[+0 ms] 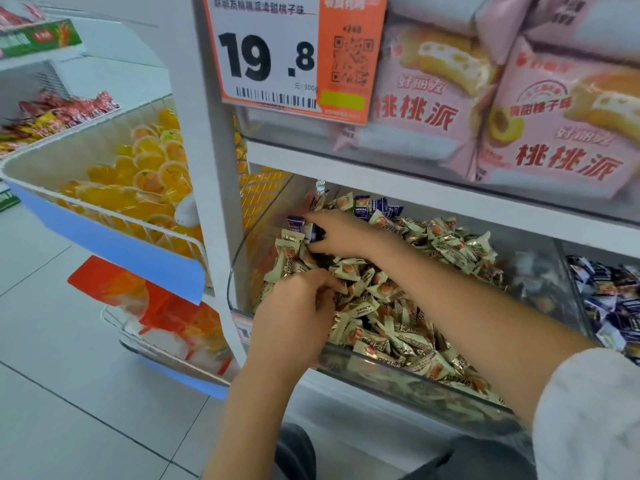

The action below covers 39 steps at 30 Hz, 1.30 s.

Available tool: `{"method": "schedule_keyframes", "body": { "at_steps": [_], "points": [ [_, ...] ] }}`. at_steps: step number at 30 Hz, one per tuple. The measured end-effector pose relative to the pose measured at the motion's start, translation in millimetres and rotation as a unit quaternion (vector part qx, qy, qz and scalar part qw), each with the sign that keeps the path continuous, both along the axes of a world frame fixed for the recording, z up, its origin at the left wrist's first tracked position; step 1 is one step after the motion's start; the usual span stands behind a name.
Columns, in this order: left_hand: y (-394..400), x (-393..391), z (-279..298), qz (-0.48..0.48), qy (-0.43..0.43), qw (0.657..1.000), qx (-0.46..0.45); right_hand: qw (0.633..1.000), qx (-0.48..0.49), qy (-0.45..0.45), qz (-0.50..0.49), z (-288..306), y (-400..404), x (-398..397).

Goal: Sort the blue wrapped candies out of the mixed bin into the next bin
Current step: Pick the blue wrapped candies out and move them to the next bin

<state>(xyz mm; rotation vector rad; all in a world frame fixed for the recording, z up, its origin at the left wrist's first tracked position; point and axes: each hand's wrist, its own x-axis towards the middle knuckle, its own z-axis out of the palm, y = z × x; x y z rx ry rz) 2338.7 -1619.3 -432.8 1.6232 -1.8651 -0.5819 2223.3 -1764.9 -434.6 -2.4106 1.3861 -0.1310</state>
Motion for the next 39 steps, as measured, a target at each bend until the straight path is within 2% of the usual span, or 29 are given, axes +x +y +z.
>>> {"method": "schedule_keyframes", "body": {
  "at_steps": [4,8,10,13,17,24,26,29,31,35,39],
  "points": [
    [-2.4,-3.1,2.1,0.021,0.044,0.999,-0.024,0.985,0.08,-0.144,-0.047,22.3,19.1,-10.6],
    [-4.2,-4.1,6.8,0.092,0.121,0.985,-0.086,0.972,0.12,-0.199,-0.043,35.1,41.9,-28.3],
    [-5.0,-4.6,7.8,0.113,0.14,0.98,-0.089,0.966,0.143,-0.213,-0.042,34.2,50.0,-37.4],
    [-6.8,-5.9,7.2,0.083,0.151,0.984,-0.055,0.947,0.183,-0.259,-0.052,33.8,62.4,-47.2],
    [-8.1,-12.1,10.0,0.046,0.186,0.98,-0.054,0.931,0.216,-0.289,-0.063,33.1,71.6,-52.9],
    [-11.2,-3.4,15.2,0.106,0.193,0.974,-0.042,0.916,0.217,-0.322,-0.105,35.7,78.7,-63.8],
    [-9.9,4.8,15.1,0.121,0.168,0.978,-0.028,0.907,0.229,-0.331,-0.123,37.4,81.4,-72.0],
    [-7.1,10.7,13.6,0.085,0.095,0.992,-0.006,0.887,0.259,-0.343,-0.167,40.6,86.1,-81.6],
    [-5.1,11.0,12.7,0.062,0.055,0.997,0.004,0.865,0.269,-0.374,-0.2,39.5,87.2,-84.2],
    [-2.6,8.9,13.2,0.056,0.029,0.997,0.047,0.803,0.284,-0.456,-0.26,38.9,84.9,-75.6],
    [-2.3,9.5,12.6,0.057,0.037,0.997,0.036,0.697,0.318,-0.565,-0.306,42.1,79.0,-62.5]
  ]
}}
